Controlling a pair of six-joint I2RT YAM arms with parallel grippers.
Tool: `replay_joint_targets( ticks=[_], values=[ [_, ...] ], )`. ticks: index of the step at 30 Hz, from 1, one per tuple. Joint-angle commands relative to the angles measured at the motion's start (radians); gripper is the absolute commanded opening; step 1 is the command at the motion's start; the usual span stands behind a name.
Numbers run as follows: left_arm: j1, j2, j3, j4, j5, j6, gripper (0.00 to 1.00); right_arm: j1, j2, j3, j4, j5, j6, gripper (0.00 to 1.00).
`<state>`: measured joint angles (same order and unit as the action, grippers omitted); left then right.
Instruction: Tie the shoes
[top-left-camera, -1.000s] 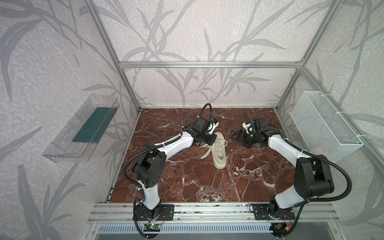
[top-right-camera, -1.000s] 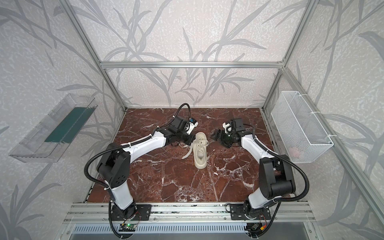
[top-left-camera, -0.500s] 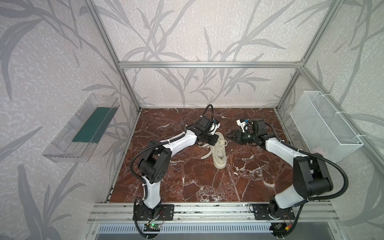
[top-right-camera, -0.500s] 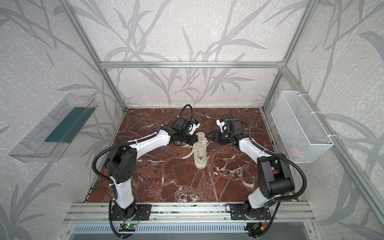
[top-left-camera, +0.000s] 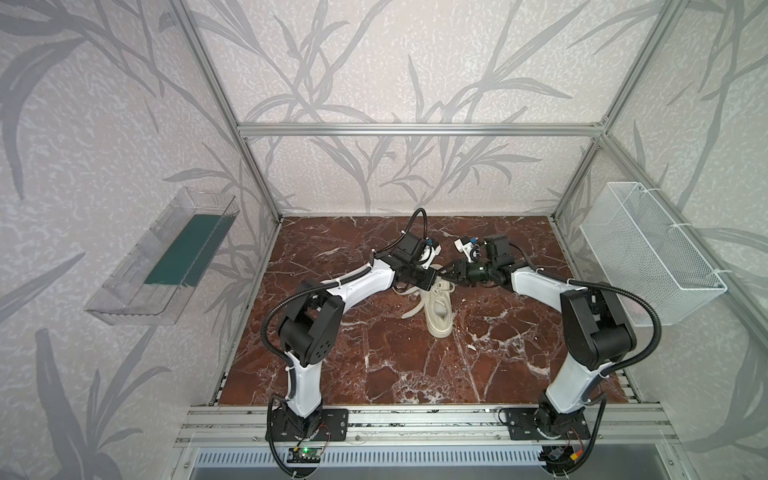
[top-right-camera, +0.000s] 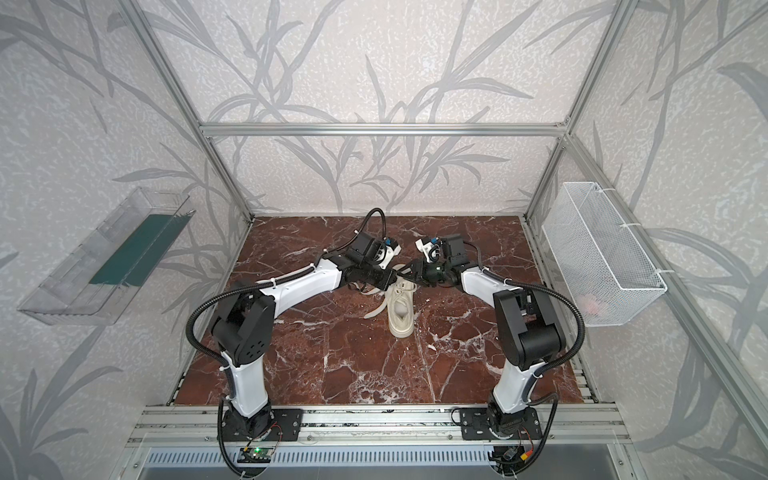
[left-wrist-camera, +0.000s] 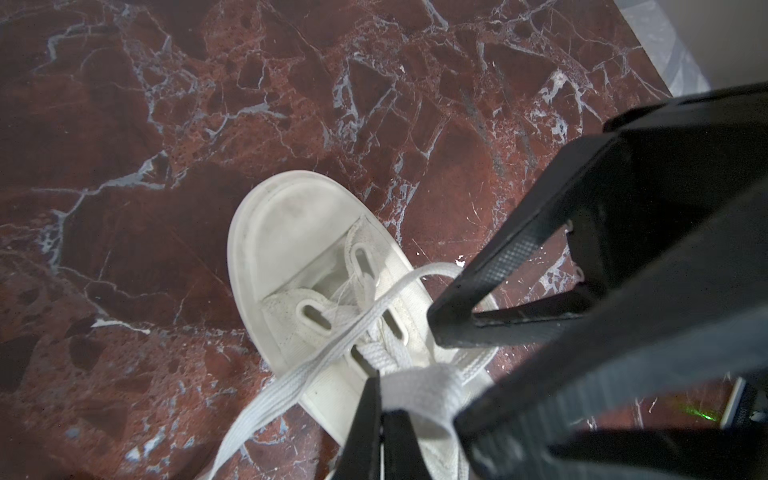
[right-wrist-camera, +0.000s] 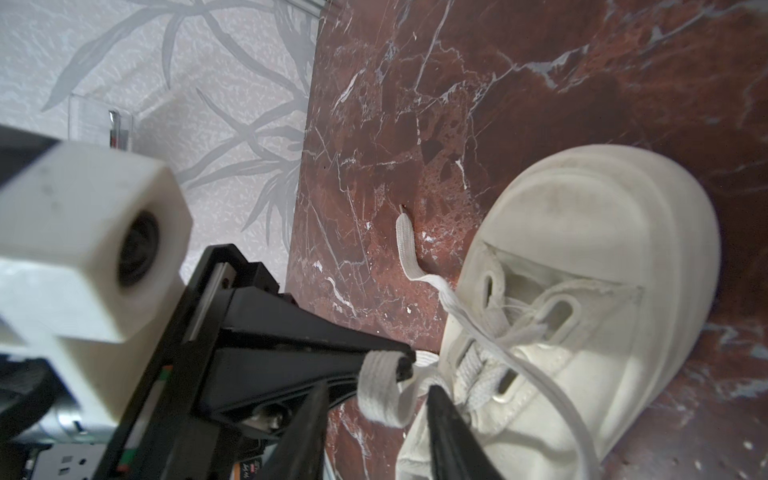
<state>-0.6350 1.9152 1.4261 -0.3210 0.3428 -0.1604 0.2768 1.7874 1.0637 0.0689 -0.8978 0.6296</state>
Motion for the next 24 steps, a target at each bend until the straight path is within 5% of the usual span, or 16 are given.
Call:
replay_joint_targets(
  ticks=[1,11,16,24],
  values=[
    [-0.004,0.001,0.027,0.010,0.008,-0.006,0.07,0.002,0.023,0.023,0.048,-0.028,0.043,0.29],
    [-0.003,-0.012,0.012,0.016,-0.005,0.004,0.20,-0.001,0.031,0.009,0.100,-0.039,0.073,0.00],
    [0.006,-0.027,-0.017,0.017,-0.013,0.012,0.29,-0.010,0.016,0.008,0.095,-0.017,0.067,0.00],
    [0.010,-0.007,-0.040,0.039,-0.014,0.009,0.29,-0.022,0.012,0.007,0.088,-0.023,0.067,0.00]
  ],
)
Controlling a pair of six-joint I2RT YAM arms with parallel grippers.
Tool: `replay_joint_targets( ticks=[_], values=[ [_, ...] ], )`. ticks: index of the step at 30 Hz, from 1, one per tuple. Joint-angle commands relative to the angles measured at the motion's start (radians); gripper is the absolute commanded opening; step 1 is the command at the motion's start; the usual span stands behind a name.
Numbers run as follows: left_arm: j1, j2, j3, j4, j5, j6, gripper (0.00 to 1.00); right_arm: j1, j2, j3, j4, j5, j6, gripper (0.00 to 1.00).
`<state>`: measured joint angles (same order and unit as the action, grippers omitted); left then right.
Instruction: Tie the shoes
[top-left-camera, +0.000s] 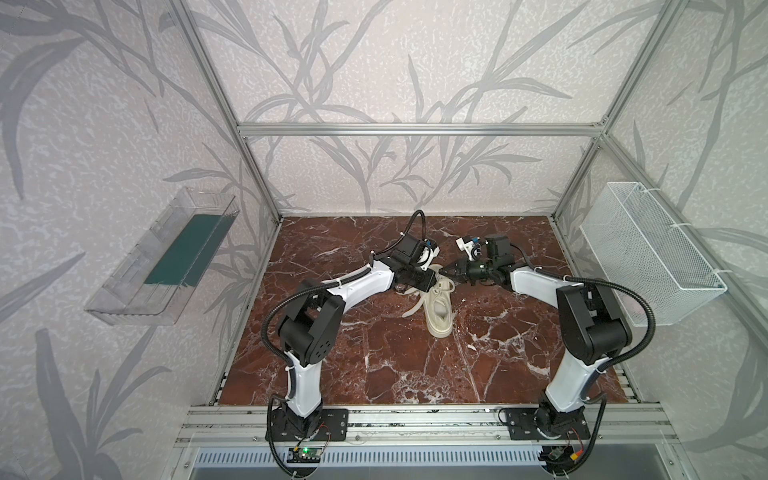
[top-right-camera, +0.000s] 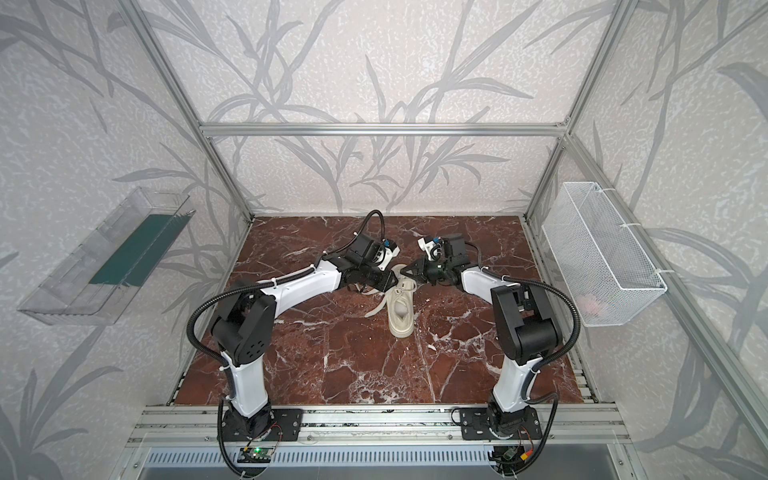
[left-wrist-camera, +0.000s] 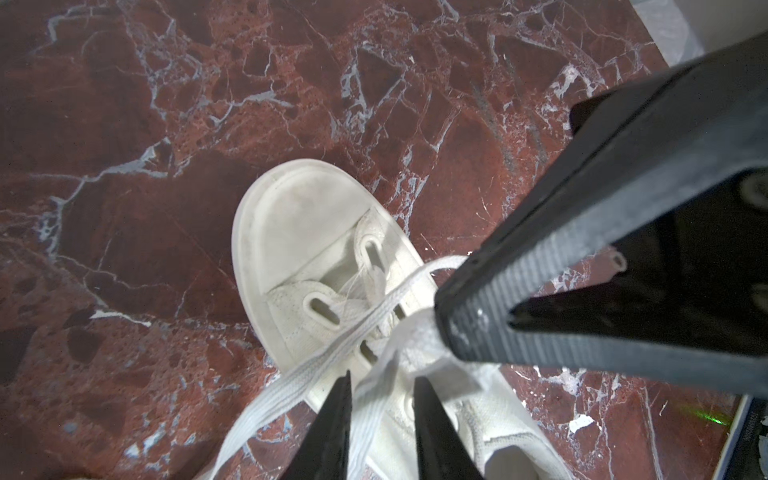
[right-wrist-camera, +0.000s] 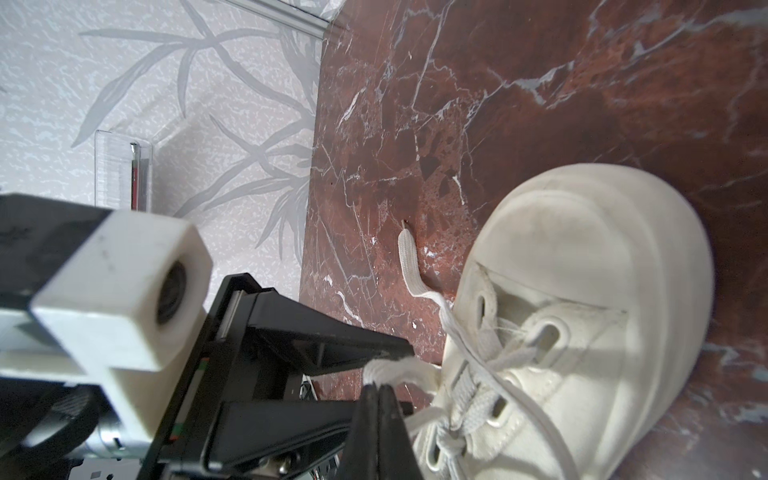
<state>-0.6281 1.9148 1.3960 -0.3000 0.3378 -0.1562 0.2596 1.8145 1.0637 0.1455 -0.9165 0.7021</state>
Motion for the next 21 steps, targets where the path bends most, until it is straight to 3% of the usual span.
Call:
replay_joint_targets(
  ticks=[1,5,7,12,21],
  values=[
    [0.004,-0.004,-0.009,0.023,-0.007,0.004,0.27,-0.005,-0.016,0.006,0.010,-0.006,-0.005,0.00],
    [0.004,0.009,-0.004,0.036,0.001,-0.002,0.09,-0.006,-0.017,0.006,0.002,-0.009,-0.012,0.00],
    [0.004,0.007,-0.001,0.038,0.000,-0.003,0.01,-0.007,-0.018,0.007,-0.006,-0.009,-0.017,0.06],
    [0.004,-0.001,0.009,0.032,0.002,0.003,0.00,-0.012,-0.017,0.004,-0.009,-0.007,-0.018,0.21],
    [0.003,-0.005,0.028,0.030,0.004,-0.003,0.00,-0.015,-0.004,0.011,0.003,-0.012,-0.004,0.31]
  ],
)
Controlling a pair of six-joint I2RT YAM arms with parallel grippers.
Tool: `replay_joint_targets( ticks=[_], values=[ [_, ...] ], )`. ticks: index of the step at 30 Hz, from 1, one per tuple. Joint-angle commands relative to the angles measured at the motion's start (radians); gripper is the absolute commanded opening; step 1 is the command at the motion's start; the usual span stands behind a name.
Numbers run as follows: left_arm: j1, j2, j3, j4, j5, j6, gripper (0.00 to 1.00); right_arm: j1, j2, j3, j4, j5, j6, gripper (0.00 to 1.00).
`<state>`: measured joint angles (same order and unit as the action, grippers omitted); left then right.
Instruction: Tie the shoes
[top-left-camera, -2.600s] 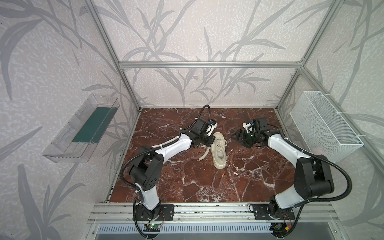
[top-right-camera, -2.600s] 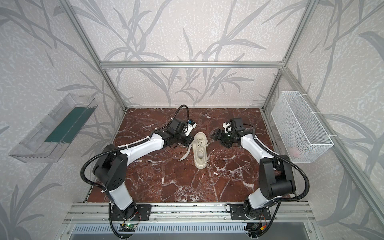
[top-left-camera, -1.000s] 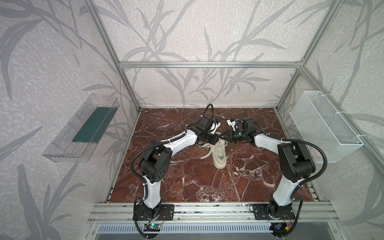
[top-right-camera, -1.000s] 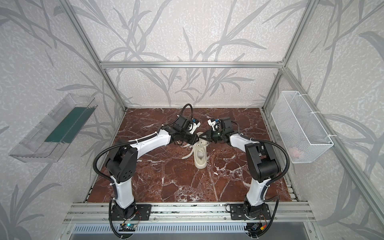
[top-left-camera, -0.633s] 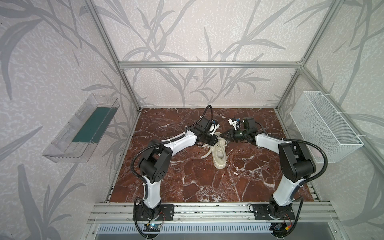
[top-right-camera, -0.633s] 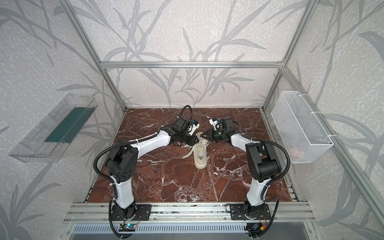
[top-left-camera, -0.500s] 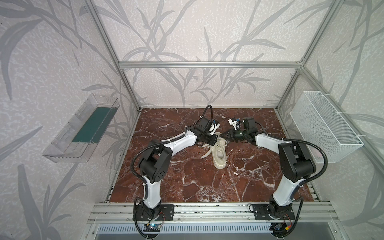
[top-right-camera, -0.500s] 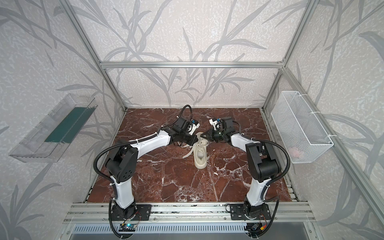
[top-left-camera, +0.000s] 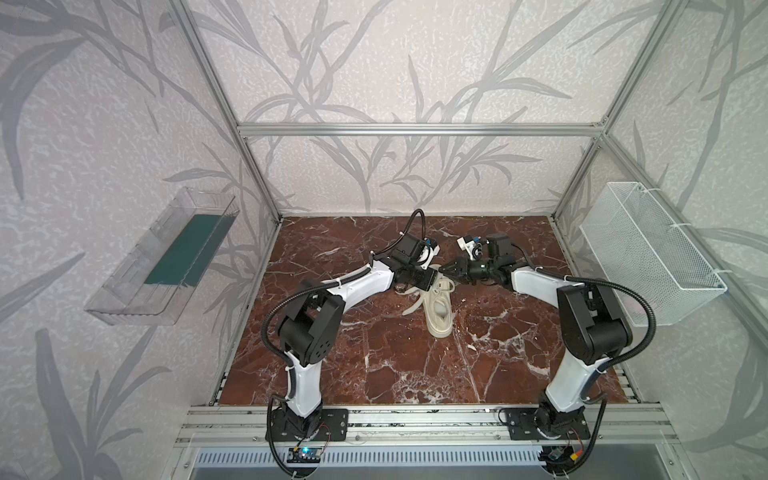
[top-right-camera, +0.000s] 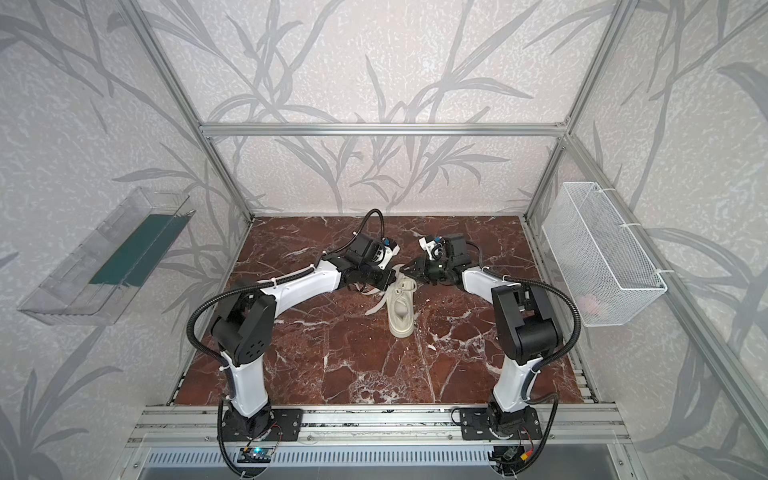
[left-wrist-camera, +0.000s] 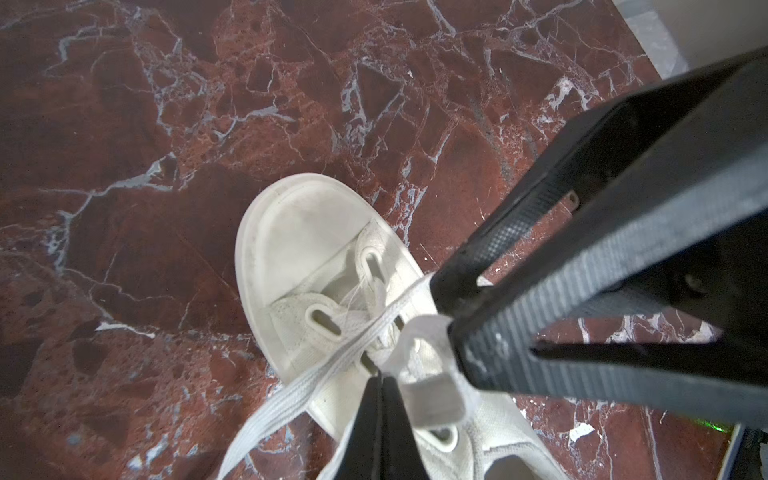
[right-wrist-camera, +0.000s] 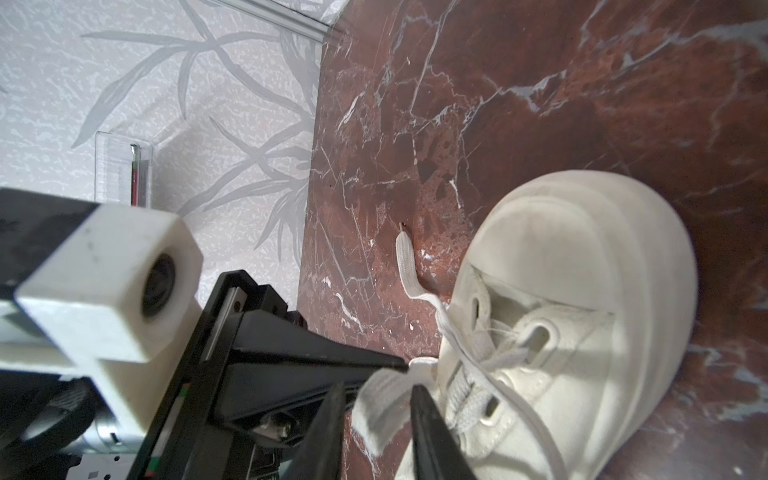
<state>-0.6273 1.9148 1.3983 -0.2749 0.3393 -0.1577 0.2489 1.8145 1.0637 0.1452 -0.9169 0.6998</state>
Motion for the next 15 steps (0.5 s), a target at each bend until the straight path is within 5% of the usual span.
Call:
replay_joint_targets(
  ticks=[1,15],
  values=[
    [0.003,-0.006,0.027,0.005,0.001,-0.002,0.00,-0.005,-0.003,0.012,0.004,-0.012,-0.002,0.32],
    [0.002,0.001,0.052,0.010,0.006,-0.020,0.00,-0.005,-0.010,-0.004,0.019,-0.024,0.019,0.36]
  ],
)
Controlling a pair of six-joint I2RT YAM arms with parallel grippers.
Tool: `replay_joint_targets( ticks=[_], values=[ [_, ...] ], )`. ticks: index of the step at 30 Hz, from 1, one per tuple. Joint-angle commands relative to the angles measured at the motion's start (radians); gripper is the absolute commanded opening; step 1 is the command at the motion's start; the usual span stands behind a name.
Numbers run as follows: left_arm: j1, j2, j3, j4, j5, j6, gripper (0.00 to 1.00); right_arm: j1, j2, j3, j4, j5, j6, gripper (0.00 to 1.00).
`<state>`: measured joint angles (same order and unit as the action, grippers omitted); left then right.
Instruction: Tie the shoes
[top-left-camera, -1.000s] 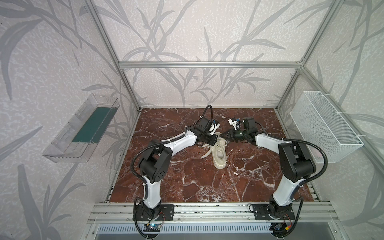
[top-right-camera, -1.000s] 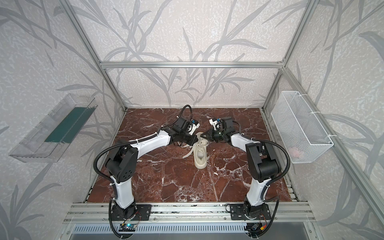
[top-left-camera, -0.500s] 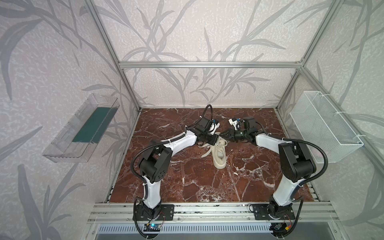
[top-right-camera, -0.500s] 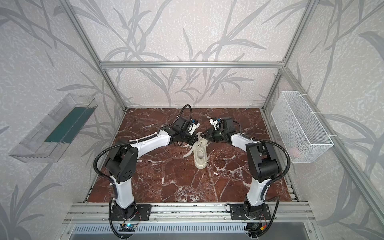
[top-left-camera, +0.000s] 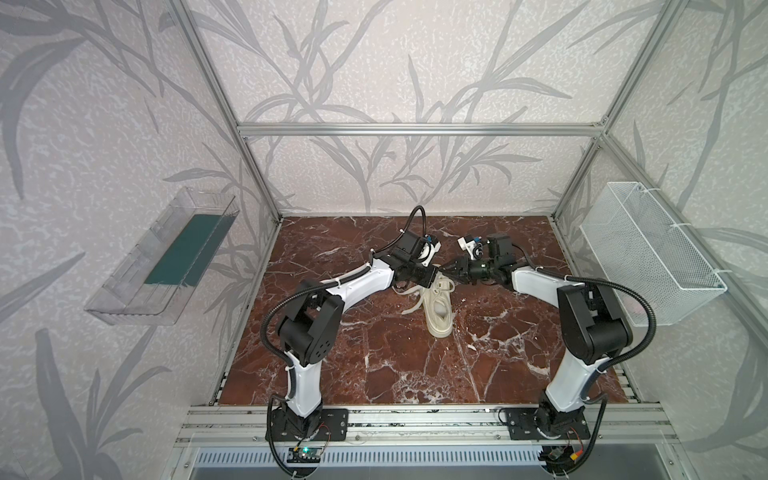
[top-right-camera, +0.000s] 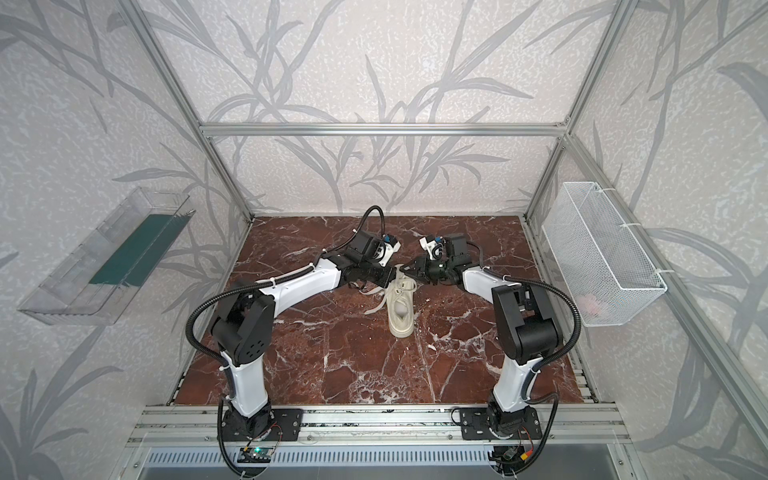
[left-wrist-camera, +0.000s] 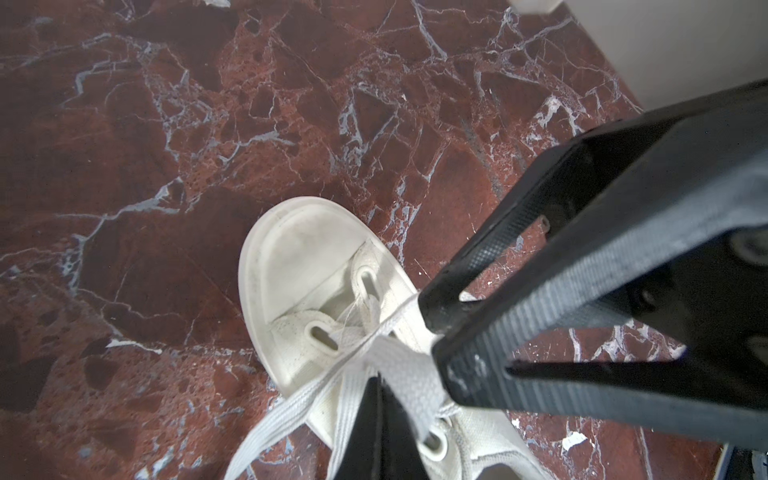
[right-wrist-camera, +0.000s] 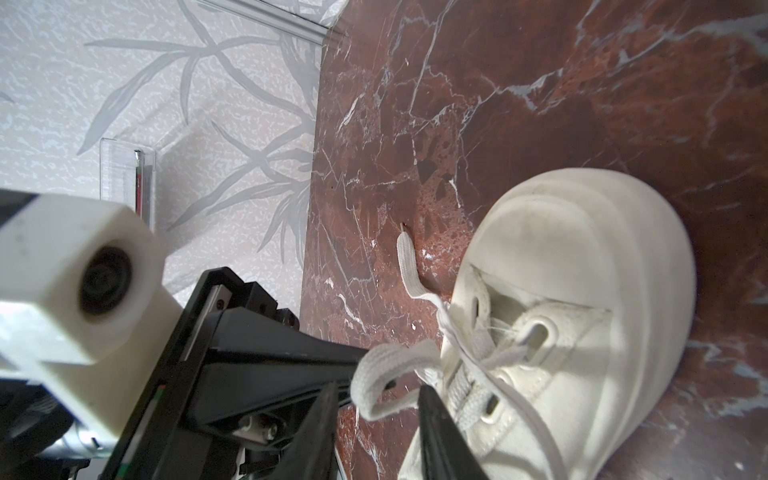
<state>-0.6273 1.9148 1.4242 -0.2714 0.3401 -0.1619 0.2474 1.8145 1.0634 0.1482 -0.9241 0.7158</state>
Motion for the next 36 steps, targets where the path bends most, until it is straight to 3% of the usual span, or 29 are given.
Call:
replay_joint_targets(
  ticks=[1,17,25,31,36],
  values=[
    [0.002,0.000,0.023,0.010,0.008,-0.020,0.00,-0.003,-0.015,-0.005,0.017,-0.015,0.004,0.37],
    [0.000,-0.010,0.014,0.061,0.038,-0.058,0.00,0.004,0.043,-0.022,0.184,-0.079,0.147,0.32],
    [0.000,-0.020,-0.011,0.102,0.044,-0.079,0.00,0.004,0.054,-0.053,0.233,-0.084,0.191,0.35],
    [-0.001,-0.022,-0.013,0.100,0.044,-0.080,0.00,0.005,0.058,-0.063,0.266,-0.084,0.217,0.23],
    [0.003,-0.028,-0.024,0.100,0.036,-0.078,0.00,0.003,0.058,-0.068,0.278,-0.083,0.227,0.05]
  ],
)
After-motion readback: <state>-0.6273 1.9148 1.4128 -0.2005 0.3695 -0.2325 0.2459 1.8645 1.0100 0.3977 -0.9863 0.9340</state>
